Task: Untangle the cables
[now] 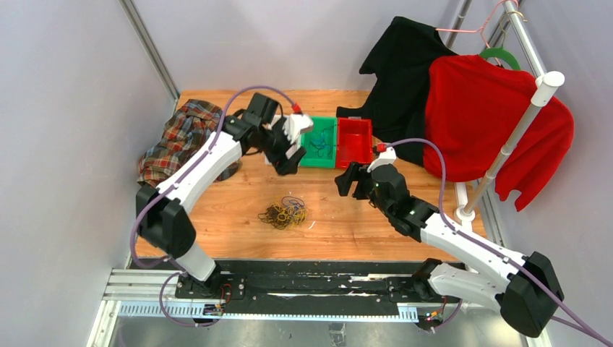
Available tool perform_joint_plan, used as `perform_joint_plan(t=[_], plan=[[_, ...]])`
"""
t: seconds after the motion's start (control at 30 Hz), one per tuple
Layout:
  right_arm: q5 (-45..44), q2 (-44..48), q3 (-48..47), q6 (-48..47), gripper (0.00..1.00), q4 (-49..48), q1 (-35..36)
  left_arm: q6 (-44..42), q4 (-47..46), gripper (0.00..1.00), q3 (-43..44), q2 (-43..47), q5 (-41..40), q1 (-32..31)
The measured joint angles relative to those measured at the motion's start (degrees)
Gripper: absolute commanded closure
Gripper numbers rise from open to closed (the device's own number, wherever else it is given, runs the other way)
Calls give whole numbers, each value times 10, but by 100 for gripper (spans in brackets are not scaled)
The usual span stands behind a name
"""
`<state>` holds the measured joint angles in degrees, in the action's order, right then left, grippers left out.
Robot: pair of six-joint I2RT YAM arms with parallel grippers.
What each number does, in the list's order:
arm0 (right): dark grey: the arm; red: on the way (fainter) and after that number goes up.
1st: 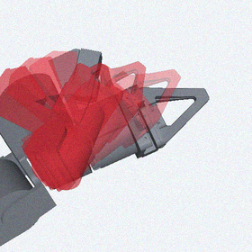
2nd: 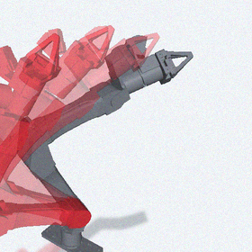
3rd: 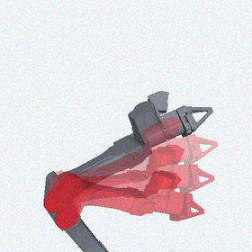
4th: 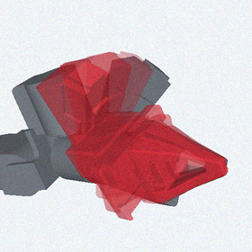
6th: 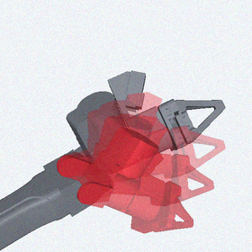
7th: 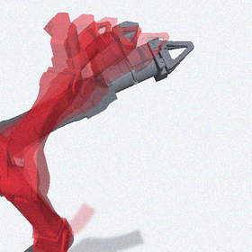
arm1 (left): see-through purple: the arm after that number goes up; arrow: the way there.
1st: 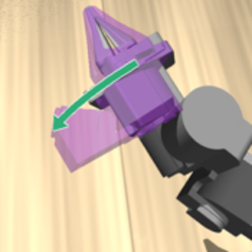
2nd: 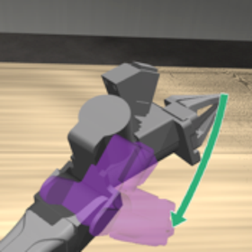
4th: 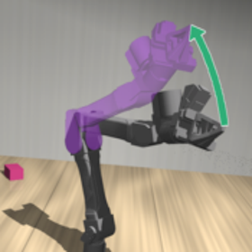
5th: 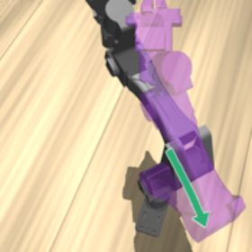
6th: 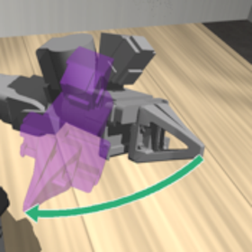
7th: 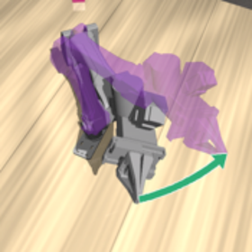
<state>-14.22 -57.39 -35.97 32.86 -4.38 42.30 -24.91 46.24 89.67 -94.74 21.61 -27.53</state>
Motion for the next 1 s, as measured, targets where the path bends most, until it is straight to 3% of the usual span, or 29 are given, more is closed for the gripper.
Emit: perform_joint_plan(t=[0.17, 0.27, 0.4, 0.47, 0.57, 0.77, 1.0], plan=[[38, -35, -5, 0, 25, -2, 0, -22, 36, 25, -128, 64, 61, -1], [63, -65, -17, 0, 26, -2, 0, -35, 48, 35, -162, 63, 91, -1], [86, -80, -21, 1, 27, -3, 4, -54, 60, 40, -172, 62, 105, 1], [96, -82, -21, 1, 27, -4, 6, -75, 71, 38, -172, 62, 115, 7], [110, -83, -21, 0, 27, -8, 7, -128, 103, 26, -172, 62, 129, 25], [158, -99, -21, -5, 27, -31, 7, -247, 154, 25, -193, 60, 139, 40], [185, -101, -21, -7, 29, -42, 7, -312, 159, 22, -189, 9, 138, 40]])
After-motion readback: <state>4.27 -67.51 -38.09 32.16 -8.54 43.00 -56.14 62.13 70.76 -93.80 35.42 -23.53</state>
